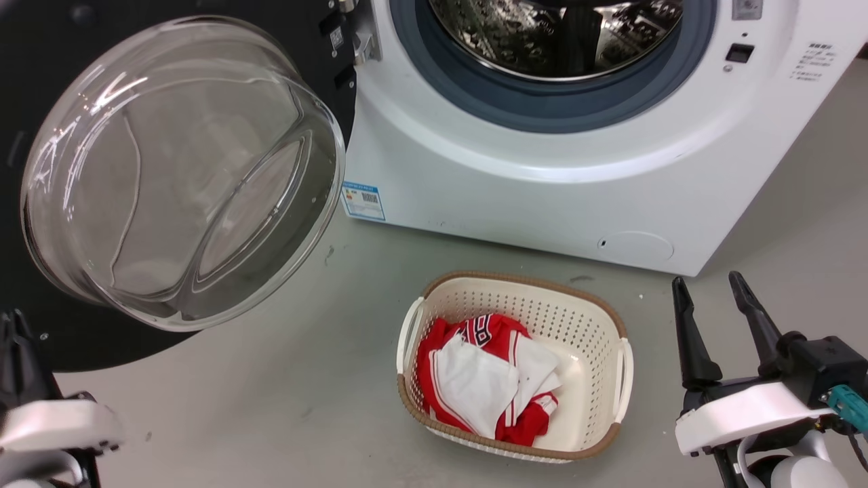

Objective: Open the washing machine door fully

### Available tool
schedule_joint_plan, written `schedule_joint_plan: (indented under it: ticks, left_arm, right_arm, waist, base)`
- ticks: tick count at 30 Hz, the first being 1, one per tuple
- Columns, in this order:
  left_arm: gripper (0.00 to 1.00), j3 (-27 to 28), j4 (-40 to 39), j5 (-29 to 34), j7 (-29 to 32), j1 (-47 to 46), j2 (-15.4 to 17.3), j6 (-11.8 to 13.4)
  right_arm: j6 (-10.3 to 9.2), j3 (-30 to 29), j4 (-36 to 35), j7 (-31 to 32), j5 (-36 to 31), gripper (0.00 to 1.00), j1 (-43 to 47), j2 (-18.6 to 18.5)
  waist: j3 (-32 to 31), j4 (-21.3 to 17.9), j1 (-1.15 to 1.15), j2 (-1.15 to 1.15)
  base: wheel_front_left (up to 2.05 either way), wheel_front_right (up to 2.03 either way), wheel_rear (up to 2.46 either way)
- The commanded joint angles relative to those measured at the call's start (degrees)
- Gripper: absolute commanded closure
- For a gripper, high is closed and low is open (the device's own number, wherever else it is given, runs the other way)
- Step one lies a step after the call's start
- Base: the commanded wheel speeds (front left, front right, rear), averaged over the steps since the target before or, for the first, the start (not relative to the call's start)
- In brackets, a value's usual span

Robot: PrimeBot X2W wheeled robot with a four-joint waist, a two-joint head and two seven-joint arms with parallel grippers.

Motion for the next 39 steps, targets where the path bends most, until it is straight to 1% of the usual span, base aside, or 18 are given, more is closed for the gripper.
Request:
schedule_joint_plan:
  ticks: [1, 5, 7, 8, 9, 10, 12, 13, 19, 28, 33, 39]
  left_arm:
    - [1.0, -0.2, -0.9, 0.5, -0.1, 1.0, -0.4, 0.1]
    - [1.0, -2.6, -4.9, 2.7, -0.1, 5.8, -3.5, 0.1]
    - [1.0, -3.5, -6.0, 3.4, -0.1, 7.2, -3.8, -0.6]
    - [1.0, -4.4, -6.7, 3.9, -0.1, 7.7, -4.5, -0.7]
    - [0.95, -5.2, -7.4, 4.3, -0.1, 8.4, -5.1, -0.8]
    - [0.71, -6.2, -7.9, 4.7, -0.1, 9.0, -5.8, -0.8]
    - [0.07, -7.9, -8.7, 5.3, 0.1, 9.9, -6.5, -0.9]
    - [0.0, -8.6, -9.2, 5.5, 0.1, 9.9, -6.9, -1.0]
    - [0.0, -12.6, -10.6, 6.6, 0.3, 9.1, -8.0, -2.4]
    - [0.0, -16.9, -10.5, 8.4, 0.0, 3.9, -10.4, -2.7]
    - [0.0, -17.9, -9.5, 9.3, -0.2, 1.0, -11.0, -2.5]
    - [0.0, -17.1, -8.8, 9.6, -0.2, 0.4, -10.4, -2.0]
  right_arm:
    - [-0.04, 0.2, 0.3, -0.2, -0.1, 0.0, 0.4, 0.1]
    - [-0.04, 0.8, 0.9, -0.4, -0.5, 0.0, 1.4, 0.1]
    - [-0.04, 0.9, 0.9, -0.5, -0.9, 0.0, 1.4, 0.1]
    - [-0.04, 1.0, 1.0, -0.6, -0.8, 0.0, 1.6, 0.1]
    - [-0.03, 1.1, 1.1, -0.5, -0.8, 0.0, 1.8, 0.1]
    - [-0.04, 1.0, 1.2, -0.4, -1.0, 0.0, 2.1, 0.1]
    - [-0.04, 1.1, 1.2, -0.4, -1.0, 0.0, 2.2, 0.1]
    - [-0.04, 1.2, 1.1, -0.3, -1.1, 0.0, 2.2, 0.1]
    - [-0.04, 0.9, 1.2, 0.0, -1.6, 0.0, 2.0, 0.1]
    - [-0.04, -0.4, 0.7, 0.1, -2.8, 0.0, 0.7, 0.1]
    - [-0.04, -1.1, 0.3, 0.2, -3.5, 0.0, 0.5, 0.1]
    - [-0.04, -0.6, 0.8, 0.2, -3.2, 0.0, 1.7, 0.1]
  waist:
    - [-1.4, -0.6, 0.0, 0.0]
    - [-3.6, -1.6, 0.0, 0.0]
    - [-4.4, -2.3, 0.0, 0.0]
    - [-4.8, -2.6, 0.0, 0.0]
    - [-5.2, -3.0, 0.0, 0.0]
    - [-5.6, -3.3, 0.0, 0.0]
    - [-6.1, -4.1, 0.0, 0.0]
    - [-6.3, -4.6, 0.0, 0.0]
    - [-7.0, -7.8, 0.0, 0.0]
    - [-6.5, -11.8, 0.0, 0.0]
    - [-6.2, -13.4, 0.0, 0.0]
    - [-6.3, -14.2, 0.0, 0.0]
  base:
    - [0.0, 0.0, 0.0]
    - [0.0, 0.0, 0.0]
    - [0.0, 0.0, 0.0]
    - [0.0, 0.0, 0.0]
    - [0.0, 0.0, 0.0]
    - [0.0, 0.0, 0.0]
    - [0.0, 0.0, 0.0]
    - [0.0, 0.0, 0.0]
    - [0.0, 0.0, 0.0]
    - [0.0, 0.0, 0.0]
    - [0.0, 0.0, 0.0]
    - [0.0, 0.0, 0.0]
